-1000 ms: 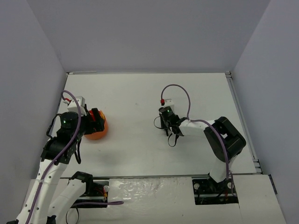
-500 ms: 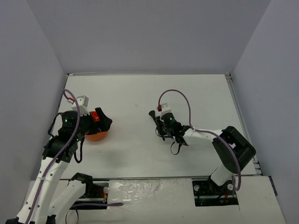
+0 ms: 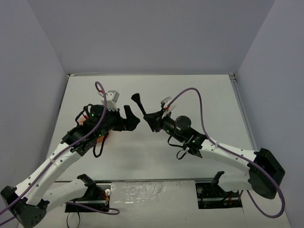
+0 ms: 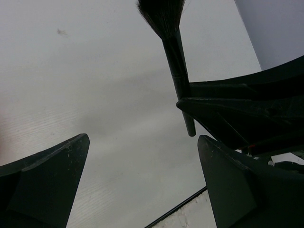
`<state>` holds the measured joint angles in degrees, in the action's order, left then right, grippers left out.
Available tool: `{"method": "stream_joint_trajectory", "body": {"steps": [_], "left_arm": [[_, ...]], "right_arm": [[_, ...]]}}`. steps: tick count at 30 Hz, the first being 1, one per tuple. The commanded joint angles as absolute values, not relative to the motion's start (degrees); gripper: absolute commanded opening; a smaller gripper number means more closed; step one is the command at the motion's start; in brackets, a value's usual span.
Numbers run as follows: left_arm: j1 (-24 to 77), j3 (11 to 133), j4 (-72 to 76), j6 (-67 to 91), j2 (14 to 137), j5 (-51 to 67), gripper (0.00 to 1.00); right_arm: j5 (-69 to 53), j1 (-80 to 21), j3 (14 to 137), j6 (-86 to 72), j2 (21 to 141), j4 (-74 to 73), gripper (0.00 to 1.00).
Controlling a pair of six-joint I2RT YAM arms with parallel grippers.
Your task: Organize the makeup
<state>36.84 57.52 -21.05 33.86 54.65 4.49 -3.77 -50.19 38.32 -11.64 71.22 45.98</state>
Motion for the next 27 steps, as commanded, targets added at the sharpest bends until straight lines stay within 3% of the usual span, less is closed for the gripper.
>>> {"method": "stream_joint_trajectory", "body": {"steps": [1, 14, 24, 27], "left_arm": [[40.07, 61.47, -10.05, 35.51, 57.3, -0.31, 0.95], [42.55, 58.27, 4.58, 39.56, 61.54, -4.13, 0.76], [44.05, 57.68, 5.27, 40.08, 63.32, -4.39, 0.36], [44.26, 57.57, 5.35, 39.85, 63.32, -4.86, 0.16]], "right_arm": [[-6.23, -50.8, 37.67, -11.24, 67.66, 54.73, 0.0], [-7.29, -50.8, 35.69, -12.65, 66.36, 57.75, 0.0], [-6.99, -50.8, 35.33, -12.92, 66.36, 58.64, 0.0], [-6.86, -50.8, 35.28, -13.14, 66.27, 58.85, 0.01]]}}
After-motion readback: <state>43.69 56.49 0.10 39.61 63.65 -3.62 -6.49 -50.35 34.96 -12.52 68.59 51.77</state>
